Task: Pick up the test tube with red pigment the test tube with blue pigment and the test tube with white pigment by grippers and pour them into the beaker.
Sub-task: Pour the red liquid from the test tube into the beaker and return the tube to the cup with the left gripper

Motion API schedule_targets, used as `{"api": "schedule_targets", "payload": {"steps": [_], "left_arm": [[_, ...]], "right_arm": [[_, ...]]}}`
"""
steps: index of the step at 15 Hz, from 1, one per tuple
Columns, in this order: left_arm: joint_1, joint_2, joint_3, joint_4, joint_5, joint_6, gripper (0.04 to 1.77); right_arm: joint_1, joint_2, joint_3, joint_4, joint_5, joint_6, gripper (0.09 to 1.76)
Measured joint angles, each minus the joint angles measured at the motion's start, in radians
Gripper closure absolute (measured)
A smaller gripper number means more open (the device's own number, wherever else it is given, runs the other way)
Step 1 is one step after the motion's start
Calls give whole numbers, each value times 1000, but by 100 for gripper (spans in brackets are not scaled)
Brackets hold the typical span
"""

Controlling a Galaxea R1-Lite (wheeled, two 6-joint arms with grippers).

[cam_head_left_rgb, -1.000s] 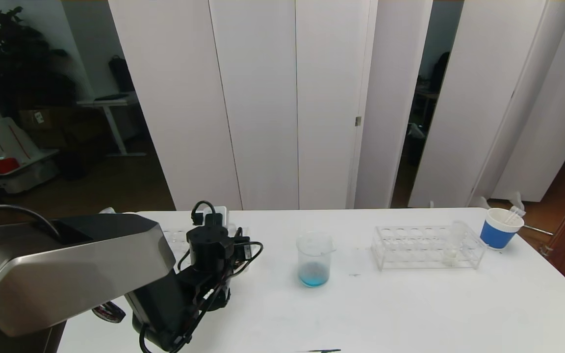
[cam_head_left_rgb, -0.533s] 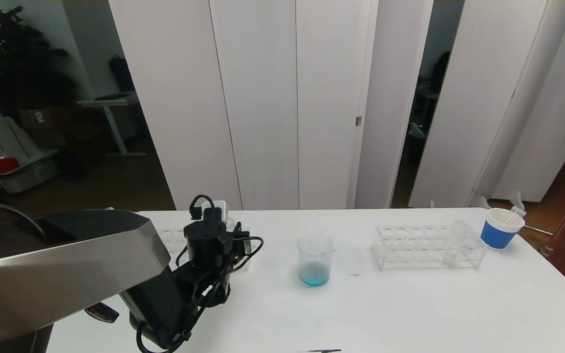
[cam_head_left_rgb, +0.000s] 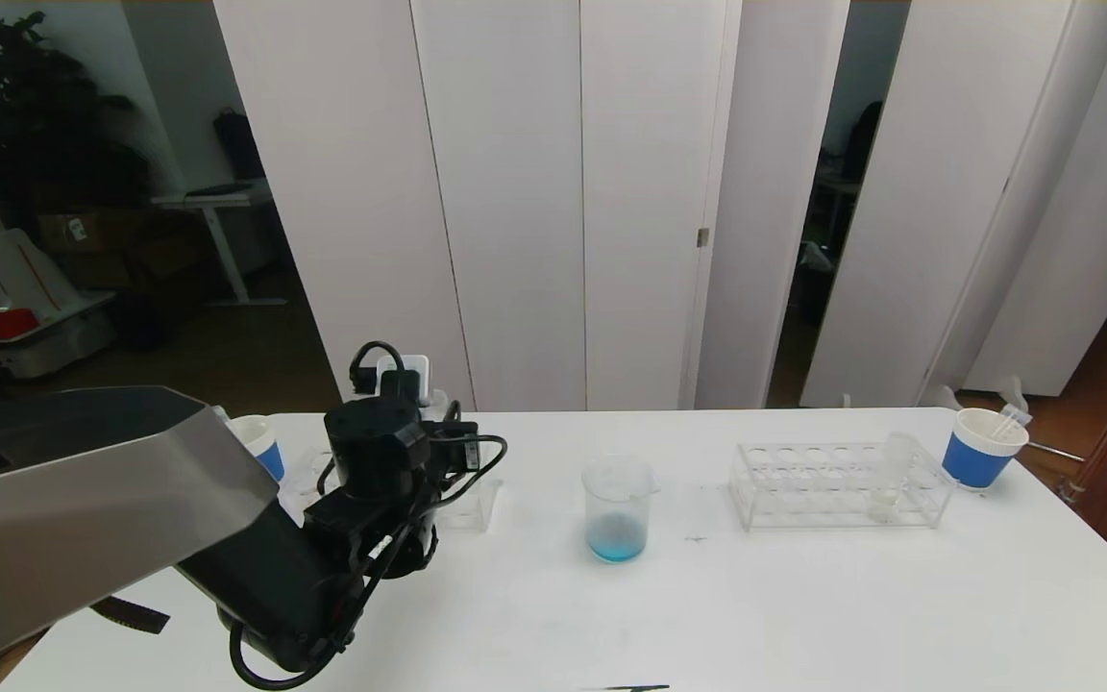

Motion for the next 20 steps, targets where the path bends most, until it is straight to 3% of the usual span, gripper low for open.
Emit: {"api": "schedule_targets", "payload": {"steps": [4,9,12,14,18,20], "left_arm": [[-21,-111,-24,127,-27,29,122],[-45,-278,-134,450,-122,31,122],[-59,-335,-260,657,-223,30,122],[-64,-345,-349,739,-334,30,122],[-78,-316,-429,745,-478,46,122],[-80,-283,-443,734,-582,84,122]], "right_arm": [[0,0,0,0,0,0,10],[0,0,0,0,0,0,10],[0,0,0,0,0,0,10],[0,0,0,0,0,0,10],[0,0,0,0,0,0,10],[0,0,0,0,0,0,10]]}}
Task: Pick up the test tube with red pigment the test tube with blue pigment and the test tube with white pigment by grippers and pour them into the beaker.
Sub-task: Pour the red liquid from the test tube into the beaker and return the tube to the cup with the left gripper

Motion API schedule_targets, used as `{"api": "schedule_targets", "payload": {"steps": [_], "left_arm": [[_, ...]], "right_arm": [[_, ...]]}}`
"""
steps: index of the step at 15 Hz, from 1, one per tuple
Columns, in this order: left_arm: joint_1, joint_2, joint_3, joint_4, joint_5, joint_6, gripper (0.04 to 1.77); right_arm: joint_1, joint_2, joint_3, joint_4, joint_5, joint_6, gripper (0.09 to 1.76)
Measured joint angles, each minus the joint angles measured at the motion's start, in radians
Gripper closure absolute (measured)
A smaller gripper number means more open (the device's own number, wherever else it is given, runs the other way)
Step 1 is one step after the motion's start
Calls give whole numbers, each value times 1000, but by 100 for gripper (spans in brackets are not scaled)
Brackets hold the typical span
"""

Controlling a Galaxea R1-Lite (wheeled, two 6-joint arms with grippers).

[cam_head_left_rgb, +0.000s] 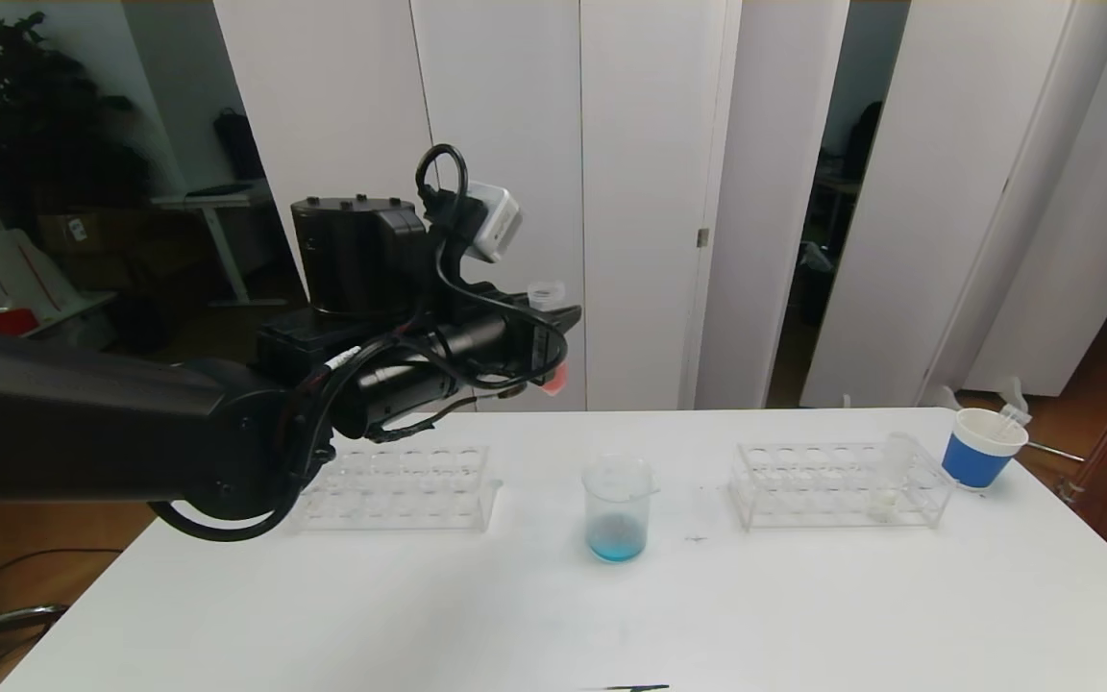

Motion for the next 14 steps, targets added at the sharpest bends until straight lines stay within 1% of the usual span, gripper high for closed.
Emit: {"api": "schedule_targets", "payload": {"steps": [3,4,5,7,9,11,14], "left_arm": [[2,58,-21,-71,-193,17,122],[4,78,-24,-105,-240,36,122],[6,99,-26,-136,-263,66,122],[8,145,-33,-193,-278,160,122],[14,199,-49,-280,-289,247,122],[21,246,-59,-356,-306,311,122],[31,296,-53,-419,-318,444,122]], "right_arm": [[0,0,0,0,0,0,10],[0,0,0,0,0,0,10],[0,0,0,0,0,0,10],[0,0,0,0,0,0,10],[0,0,0,0,0,0,10],[0,0,0,0,0,0,10],[0,0,0,0,0,0,10]]}}
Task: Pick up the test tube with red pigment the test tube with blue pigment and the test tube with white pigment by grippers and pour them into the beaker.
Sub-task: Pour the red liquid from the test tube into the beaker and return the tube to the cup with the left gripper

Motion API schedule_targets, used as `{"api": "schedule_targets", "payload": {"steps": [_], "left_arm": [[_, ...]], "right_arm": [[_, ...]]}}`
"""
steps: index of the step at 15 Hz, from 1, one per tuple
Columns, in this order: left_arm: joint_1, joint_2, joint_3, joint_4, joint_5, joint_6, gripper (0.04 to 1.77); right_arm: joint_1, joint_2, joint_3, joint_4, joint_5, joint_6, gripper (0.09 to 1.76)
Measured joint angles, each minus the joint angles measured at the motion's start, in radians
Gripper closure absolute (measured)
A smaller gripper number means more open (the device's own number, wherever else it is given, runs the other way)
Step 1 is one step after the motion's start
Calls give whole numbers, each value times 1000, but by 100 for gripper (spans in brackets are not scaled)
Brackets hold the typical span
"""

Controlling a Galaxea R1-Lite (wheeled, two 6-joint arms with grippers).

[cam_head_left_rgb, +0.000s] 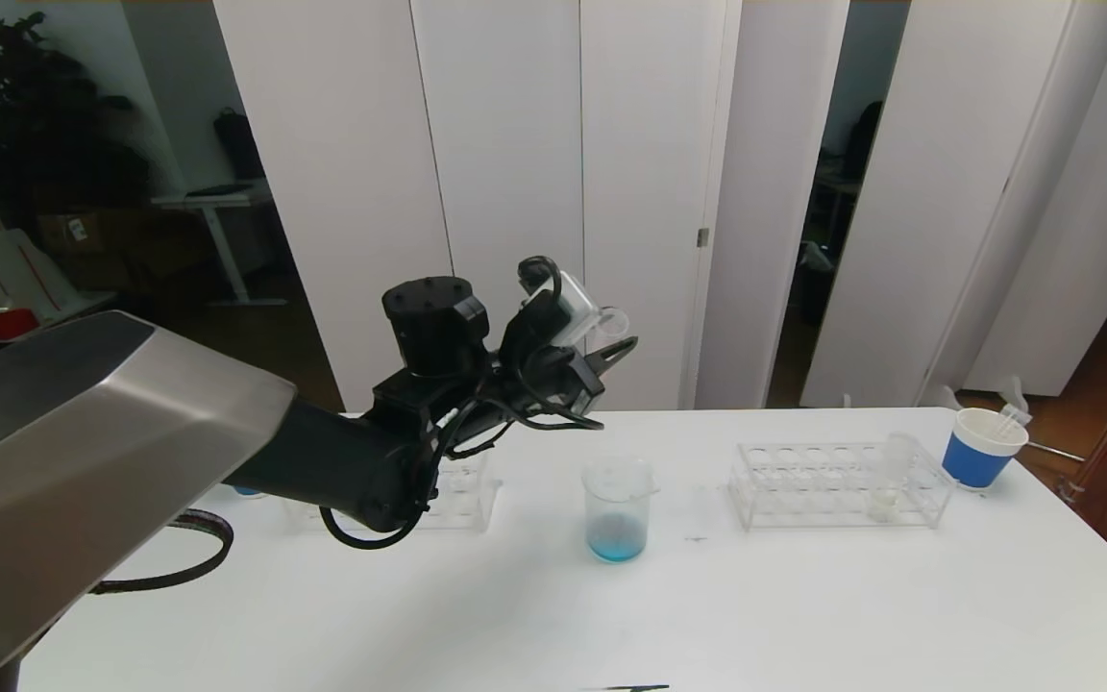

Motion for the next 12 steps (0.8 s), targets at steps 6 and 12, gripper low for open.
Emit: {"api": "schedule_targets", "payload": {"steps": [6,12], "left_arm": [[30,72,73,-200,-133,234,122],[53,117,127,-326,-158,476,122]], "right_arm": [[0,0,0,0,0,0,10],[0,0,0,0,0,0,10]]}}
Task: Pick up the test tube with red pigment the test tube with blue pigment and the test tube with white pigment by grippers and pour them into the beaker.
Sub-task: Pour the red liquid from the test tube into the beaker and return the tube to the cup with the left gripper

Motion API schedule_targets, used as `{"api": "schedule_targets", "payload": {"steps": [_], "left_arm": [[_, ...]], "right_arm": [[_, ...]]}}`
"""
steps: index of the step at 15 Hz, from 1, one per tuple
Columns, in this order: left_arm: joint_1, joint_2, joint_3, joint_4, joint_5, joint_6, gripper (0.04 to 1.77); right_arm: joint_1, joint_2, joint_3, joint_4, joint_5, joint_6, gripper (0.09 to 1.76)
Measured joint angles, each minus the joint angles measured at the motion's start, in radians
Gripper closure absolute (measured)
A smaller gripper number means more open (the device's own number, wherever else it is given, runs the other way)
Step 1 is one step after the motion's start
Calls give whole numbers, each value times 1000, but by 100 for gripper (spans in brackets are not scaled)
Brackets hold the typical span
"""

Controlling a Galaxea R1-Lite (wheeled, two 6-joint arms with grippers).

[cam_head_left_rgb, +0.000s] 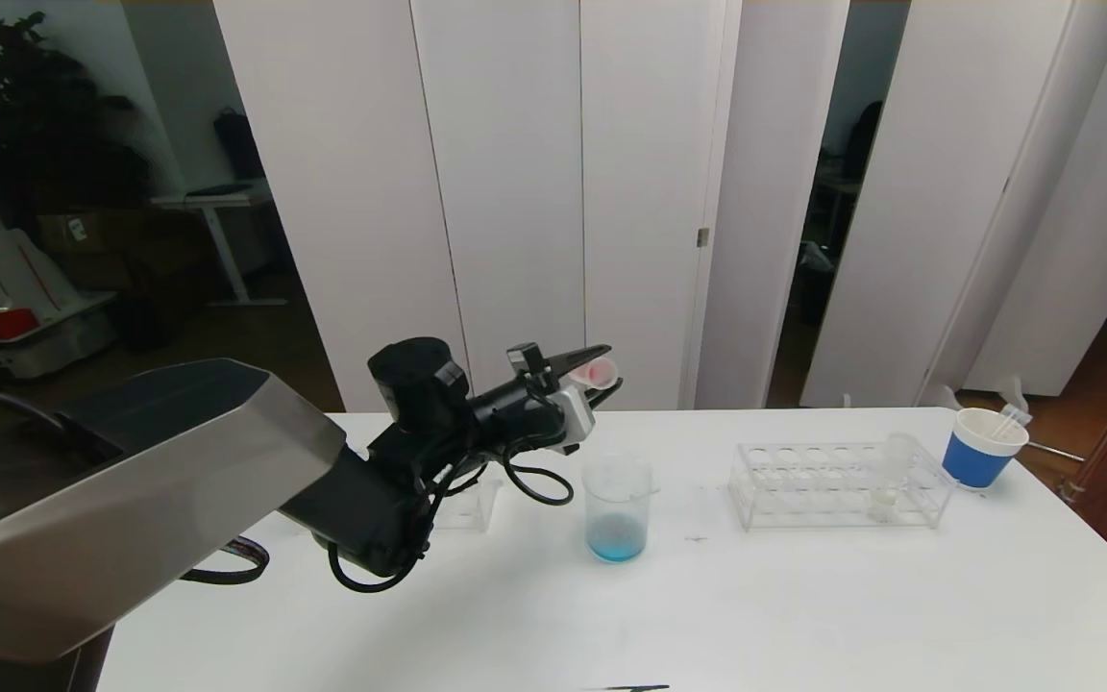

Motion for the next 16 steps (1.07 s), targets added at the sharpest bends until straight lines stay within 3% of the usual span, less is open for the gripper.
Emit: {"api": "schedule_targets", "payload": {"steps": [8,16], "left_arm": [[2,54,29,-67,-26,234,122],[4,80,32,-143,-21,397,122]], "right_arm": [[0,0,0,0,0,0,10],[0,0,0,0,0,0,10]]}}
